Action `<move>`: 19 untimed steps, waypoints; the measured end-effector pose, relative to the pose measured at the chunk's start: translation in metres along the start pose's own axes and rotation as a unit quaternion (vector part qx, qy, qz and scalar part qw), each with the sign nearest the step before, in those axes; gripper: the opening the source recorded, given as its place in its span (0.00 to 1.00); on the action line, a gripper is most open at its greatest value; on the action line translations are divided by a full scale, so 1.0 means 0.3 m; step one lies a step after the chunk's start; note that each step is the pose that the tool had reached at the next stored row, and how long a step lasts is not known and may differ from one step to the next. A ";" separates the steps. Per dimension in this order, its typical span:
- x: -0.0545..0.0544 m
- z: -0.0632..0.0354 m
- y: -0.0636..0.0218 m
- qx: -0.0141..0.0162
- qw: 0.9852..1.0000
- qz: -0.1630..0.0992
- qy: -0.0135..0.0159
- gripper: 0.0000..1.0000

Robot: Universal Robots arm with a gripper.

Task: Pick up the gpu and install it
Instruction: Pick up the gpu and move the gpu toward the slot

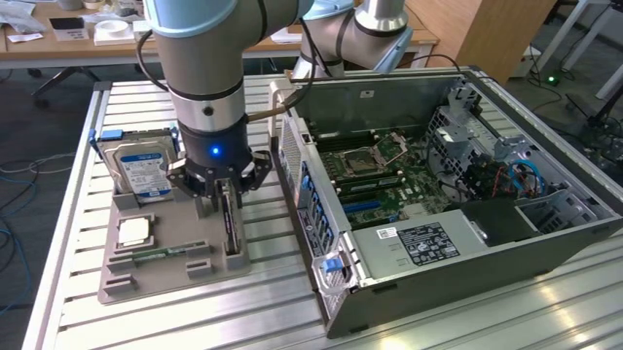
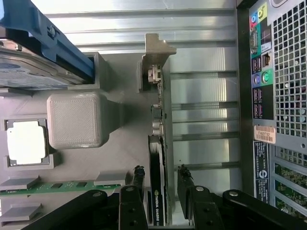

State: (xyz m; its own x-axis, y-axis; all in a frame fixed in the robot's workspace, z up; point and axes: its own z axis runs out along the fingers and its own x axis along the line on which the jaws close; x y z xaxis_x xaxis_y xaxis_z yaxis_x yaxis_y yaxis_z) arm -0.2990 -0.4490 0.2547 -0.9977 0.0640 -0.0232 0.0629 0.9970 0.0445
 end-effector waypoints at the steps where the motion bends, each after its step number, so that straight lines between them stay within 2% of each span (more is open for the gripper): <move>1: 0.000 0.002 0.002 0.000 1.000 0.000 0.000 0.42; 11: 0.008 0.042 0.008 0.000 1.000 0.000 0.000 0.42; 19: 0.012 0.059 0.020 0.000 1.000 -0.004 0.000 0.42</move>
State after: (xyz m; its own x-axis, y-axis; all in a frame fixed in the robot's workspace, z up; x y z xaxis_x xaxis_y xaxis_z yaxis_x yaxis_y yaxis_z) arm -0.3018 -0.4419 0.2372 -0.9982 0.0559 -0.0231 0.0548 0.9975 0.0445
